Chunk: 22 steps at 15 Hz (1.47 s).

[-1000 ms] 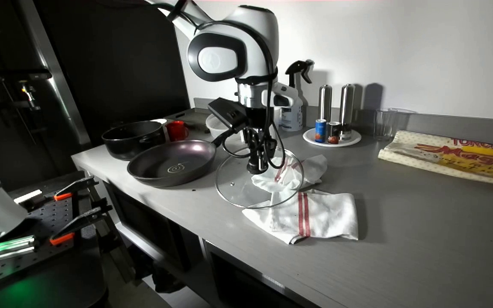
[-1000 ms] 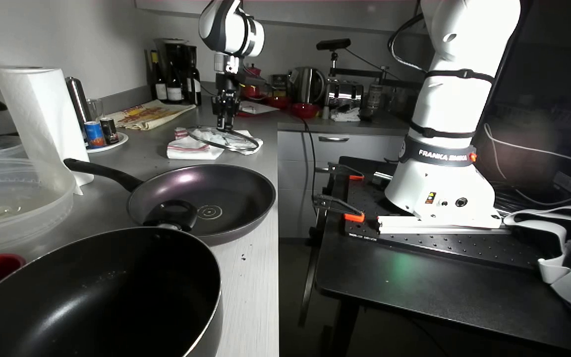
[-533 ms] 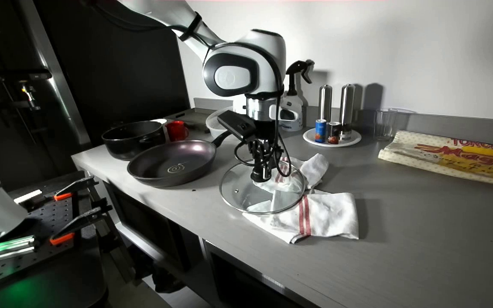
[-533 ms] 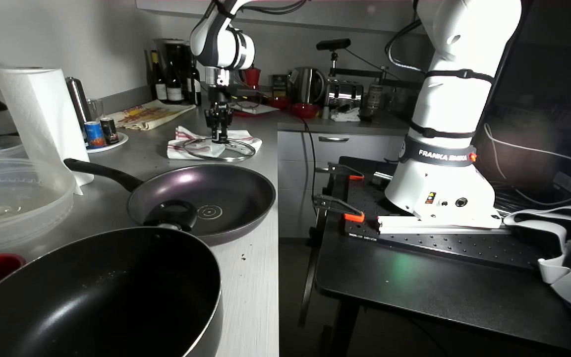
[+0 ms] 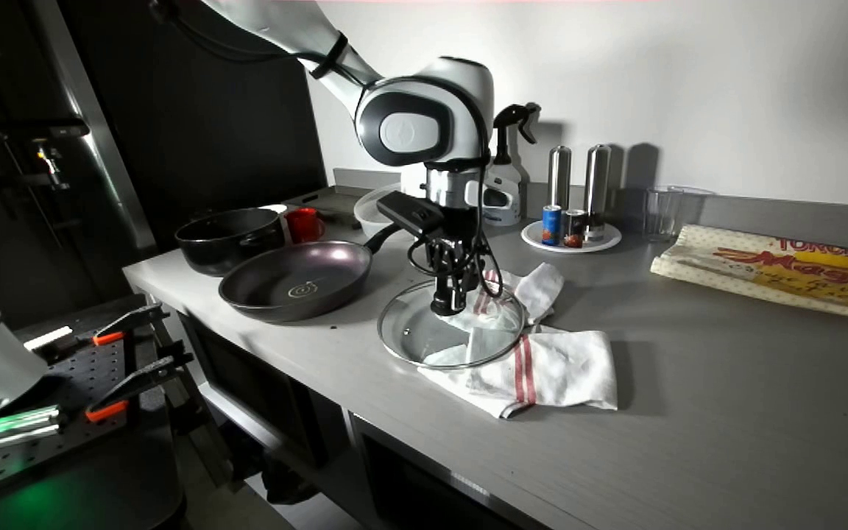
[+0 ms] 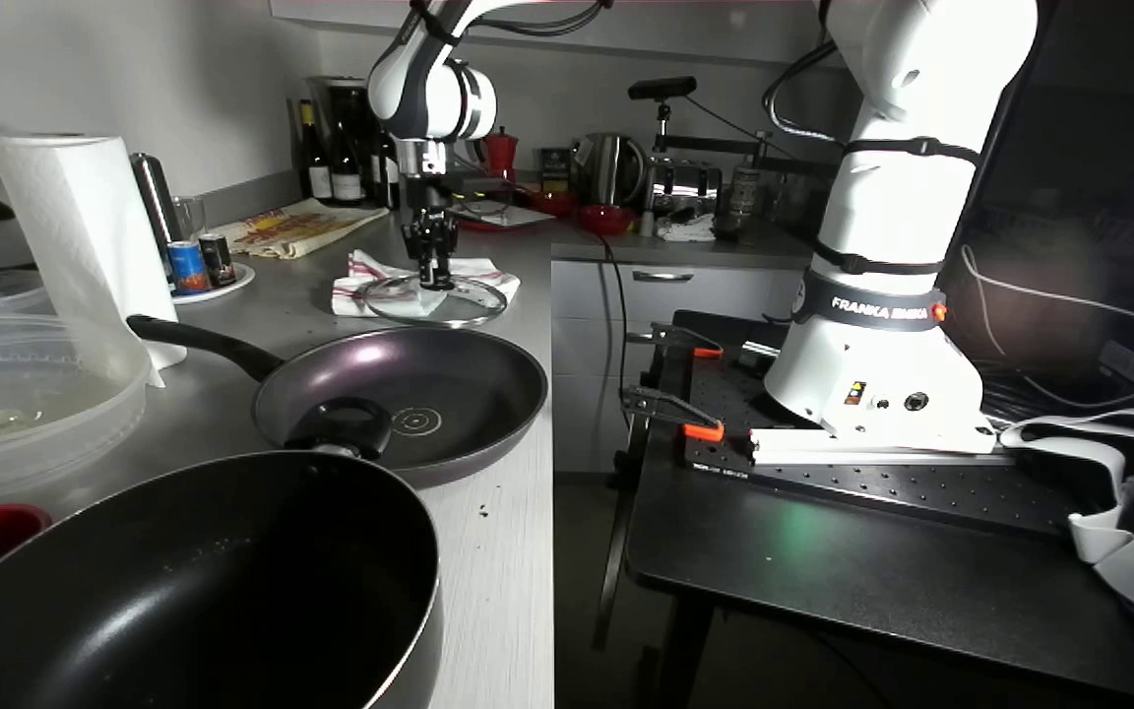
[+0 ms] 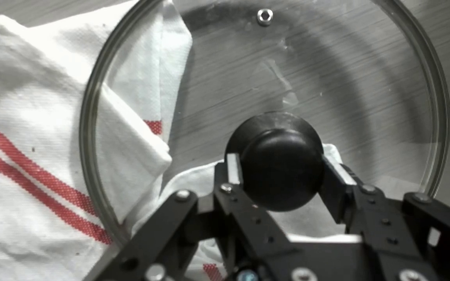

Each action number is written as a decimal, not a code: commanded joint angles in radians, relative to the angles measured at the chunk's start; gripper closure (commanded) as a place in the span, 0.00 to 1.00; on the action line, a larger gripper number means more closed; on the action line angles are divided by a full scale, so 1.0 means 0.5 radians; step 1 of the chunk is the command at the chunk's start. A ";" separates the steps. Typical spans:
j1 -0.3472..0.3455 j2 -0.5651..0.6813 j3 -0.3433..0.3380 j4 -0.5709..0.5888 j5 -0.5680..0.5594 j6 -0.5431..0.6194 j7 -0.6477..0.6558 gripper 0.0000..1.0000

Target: Remove the lid from the black pot and place it on the right side of the countertop.

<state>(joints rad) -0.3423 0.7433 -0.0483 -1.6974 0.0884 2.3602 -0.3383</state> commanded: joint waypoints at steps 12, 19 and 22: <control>0.012 0.061 0.027 0.079 -0.012 -0.064 -0.002 0.00; 0.045 -0.182 -0.009 -0.193 -0.054 0.026 0.011 0.00; 0.071 -0.393 -0.035 -0.413 -0.087 0.117 0.019 0.00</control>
<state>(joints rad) -0.3322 0.6790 -0.0443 -1.7583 0.0739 2.3732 -0.3391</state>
